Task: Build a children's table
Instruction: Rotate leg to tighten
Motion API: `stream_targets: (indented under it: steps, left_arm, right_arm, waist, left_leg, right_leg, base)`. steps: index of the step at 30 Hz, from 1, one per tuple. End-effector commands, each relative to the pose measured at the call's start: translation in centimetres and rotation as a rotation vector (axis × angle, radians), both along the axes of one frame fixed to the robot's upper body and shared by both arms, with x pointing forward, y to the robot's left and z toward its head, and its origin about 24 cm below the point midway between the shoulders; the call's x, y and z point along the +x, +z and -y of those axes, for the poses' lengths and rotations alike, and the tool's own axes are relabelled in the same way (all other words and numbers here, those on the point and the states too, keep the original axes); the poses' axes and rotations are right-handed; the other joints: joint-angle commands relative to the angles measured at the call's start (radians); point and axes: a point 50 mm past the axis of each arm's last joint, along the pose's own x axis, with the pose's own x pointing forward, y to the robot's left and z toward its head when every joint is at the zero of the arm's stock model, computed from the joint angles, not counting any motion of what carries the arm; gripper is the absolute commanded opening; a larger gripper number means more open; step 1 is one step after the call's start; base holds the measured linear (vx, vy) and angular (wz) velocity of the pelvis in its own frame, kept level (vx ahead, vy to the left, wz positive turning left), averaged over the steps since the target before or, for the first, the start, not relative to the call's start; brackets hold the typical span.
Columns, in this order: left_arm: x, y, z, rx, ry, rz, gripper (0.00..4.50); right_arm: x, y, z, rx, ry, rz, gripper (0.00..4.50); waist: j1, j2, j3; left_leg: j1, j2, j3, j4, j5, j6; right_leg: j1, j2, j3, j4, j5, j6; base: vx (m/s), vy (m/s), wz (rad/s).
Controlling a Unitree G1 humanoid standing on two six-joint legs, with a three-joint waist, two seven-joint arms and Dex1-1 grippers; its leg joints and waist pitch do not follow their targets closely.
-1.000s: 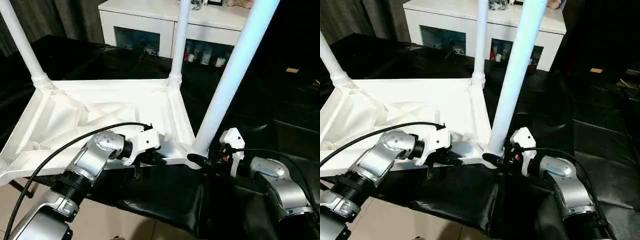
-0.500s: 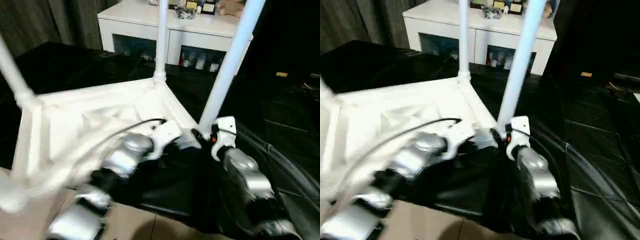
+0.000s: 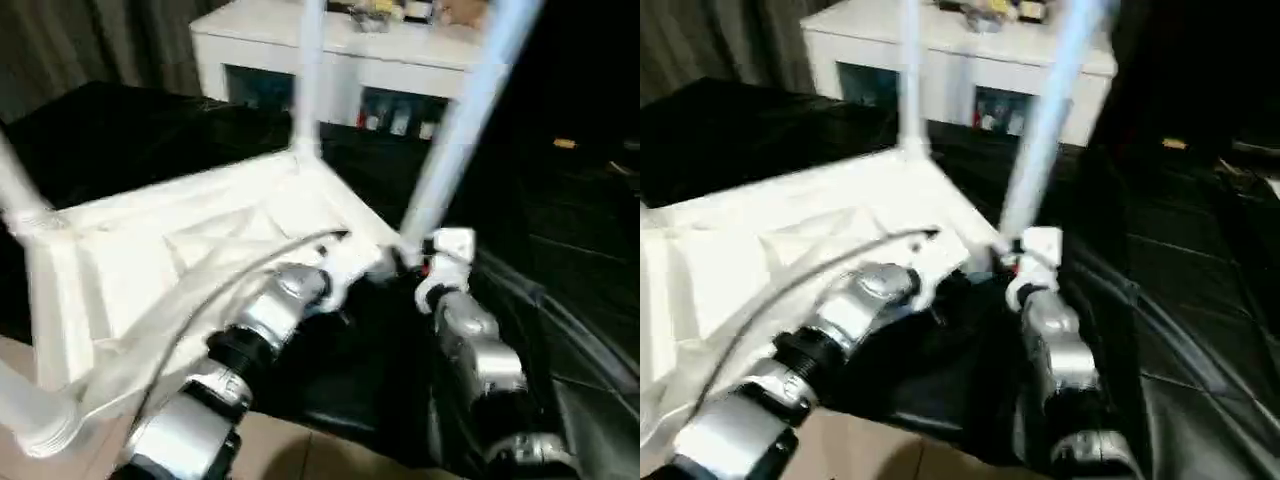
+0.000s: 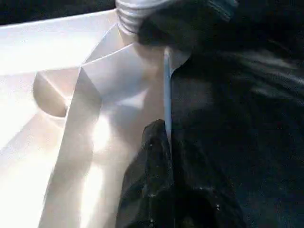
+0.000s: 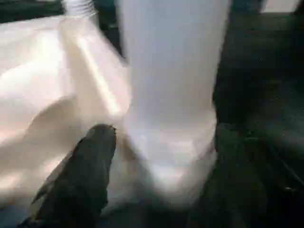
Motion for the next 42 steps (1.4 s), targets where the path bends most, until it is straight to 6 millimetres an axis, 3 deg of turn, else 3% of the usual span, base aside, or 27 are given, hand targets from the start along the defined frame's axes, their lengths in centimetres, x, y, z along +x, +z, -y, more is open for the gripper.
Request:
stream_targets:
  steps: [1,2,4,5,7,12,17,18,19,24,25,29,35,42]
  left_arm:
    - [-0.1,-0.5,-1.2,0.005,-0.022,0.005,0.0]
    - [-0.2,-0.5,-1.4,0.008,-0.034,0.007,0.0]
    - [-0.3,-0.6,-2.0,0.016,-0.047,-0.008,0.0]
    - [-0.4,-0.7,-2.6,0.022,-0.061,-0.027,0.0]
    - [-1.0,-0.6,-2.9,0.007,-0.142,-0.039,0.0]
    - [-3.1,-0.8,-4.1,0.041,-0.391,-0.087,0.0]
    - [-4.9,-0.4,-4.7,0.008,-0.55,-0.185,0.0]
    - [-5.1,-0.3,-4.8,0.012,-0.57,-0.196,0.0]
    - [-5.3,-0.3,-4.9,0.017,-0.582,-0.202,0.0]
    - [-5.1,-0.1,-5.2,0.029,-0.575,-0.182,0.0]
    - [-5.1,0.0,-5.3,0.029,-0.574,-0.183,0.0]
    - [-5.2,0.1,-5.4,0.032,-0.572,-0.188,0.0]
    - [-5.2,0.0,-5.6,0.037,-0.569,-0.191,0.0]
    - [-4.7,-0.2,-5.9,0.063,-0.528,-0.176,0.0]
  right_arm:
    - [0.0,1.0,1.2,-0.042,0.021,0.044,3.82]
    - [-0.1,1.1,1.5,-0.052,0.022,0.05,3.87]
    - [-0.4,1.3,2.2,-0.079,0.058,0.063,3.91]
    - [-0.7,1.4,2.9,-0.115,0.109,0.075,4.08]
    - [-1.2,1.8,3.6,-0.126,0.187,0.101,4.08]
    - [-4.1,2.9,4.3,-0.022,0.554,0.095,4.08]
    - [-5.1,2.8,4.7,-0.039,0.693,0.048,4.08]
    - [-5.0,2.7,4.6,-0.059,0.707,0.043,4.08]
    - [-5.0,2.6,4.6,-0.07,0.717,0.039,4.08]
    - [-4.7,2.2,4.4,-0.101,0.732,0.012,3.94]
    - [-4.6,2.1,4.4,-0.104,0.724,0.012,3.85]
    - [-4.7,2.1,4.4,-0.101,0.743,0.003,3.58]
    - [-4.8,1.9,4.5,-0.111,0.754,-0.004,3.01]
    - [-4.6,1.4,4.2,-0.06,0.682,-0.008,2.71]
  waist:
    - [0.008,-0.013,-0.05]
    - [0.009,-0.015,-0.049]
    - [0.014,-0.015,-0.052]
    - [0.015,-0.002,-0.051]
    - [0.014,-0.003,-0.05]
    - [0.015,-0.001,-0.052]
    - [0.014,0.002,-0.051]
    - [0.014,-0.005,-0.051]
    - [0.016,-0.001,-0.05]
    - [0.025,-0.003,-0.047]
    - [0.027,-0.008,-0.047]
    - [0.03,-0.007,-0.049]
    - [0.03,-0.004,-0.052]
    - [0.03,-0.003,-0.051]
  left_leg:
    - [-0.015,0.026,-0.006,-0.075,-0.179,0.062]
    - [-0.009,0.025,0.0,-0.072,-0.192,0.066]
    - [-0.012,0.025,0.002,-0.07,-0.162,0.074]
    - [-0.013,0.026,0.001,-0.07,-0.141,0.079]
    - [-0.015,0.026,0.003,-0.068,-0.139,0.085]
    - [-0.011,0.036,0.003,-0.063,-0.144,0.136]
    - [-0.004,0.04,0.008,-0.062,-0.125,0.122]
    - [-0.004,0.039,0.009,-0.062,-0.126,0.121]
    - [-0.002,0.038,0.01,-0.063,-0.138,0.115]
    - [0.002,0.037,0.013,-0.065,-0.172,0.082]
    - [0.003,0.037,0.014,-0.065,-0.174,0.076]
    - [0.0,0.037,0.013,-0.063,-0.148,0.073]
    - [0.0,0.036,0.014,-0.058,-0.124,0.086]
    - [0.0,0.035,0.014,-0.058,-0.15,0.078]
  right_leg:
    - [0.044,-0.049,0.035,-0.075,-0.333,-0.113]
    - [0.038,-0.048,0.037,-0.077,-0.329,-0.127]
    - [0.042,-0.047,0.037,-0.07,-0.281,-0.146]
    - [0.043,-0.046,0.038,-0.064,-0.24,-0.161]
    - [0.047,-0.045,0.036,-0.063,-0.204,-0.177]
    - [0.05,-0.044,0.039,-0.047,-0.089,-0.228]
    - [0.047,-0.045,0.039,-0.038,-0.054,-0.279]
    - [0.048,-0.045,0.04,-0.039,-0.057,-0.279]
    - [0.046,-0.045,0.04,-0.041,-0.081,-0.275]
    - [0.044,-0.047,0.042,-0.049,-0.168,-0.24]
    - [0.043,-0.046,0.043,-0.049,-0.177,-0.233]
    - [0.046,-0.045,0.042,-0.043,-0.147,-0.225]
    - [0.048,-0.043,0.042,-0.036,-0.089,-0.246]
    - [0.046,-0.043,0.042,-0.039,-0.119,-0.244]
  base:
    - [0.0,0.0,0.0]
    - [0.0,0.0,0.0]
    - [0.0,0.0,0.0]
    - [0.0,0.0,0.0]
    - [0.0,0.0,0.0]
    - [0.0,0.0,0.0]
    - [0.0,0.0,0.0]
    - [0.0,0.0,0.0]
    - [0.0,0.0,0.0]
    - [0.0,0.0,0.0]
    - [0.0,0.0,0.0]
    - [0.0,0.0,0.0]
    - [0.0,0.0,0.0]
    - [0.0,0.0,0.0]
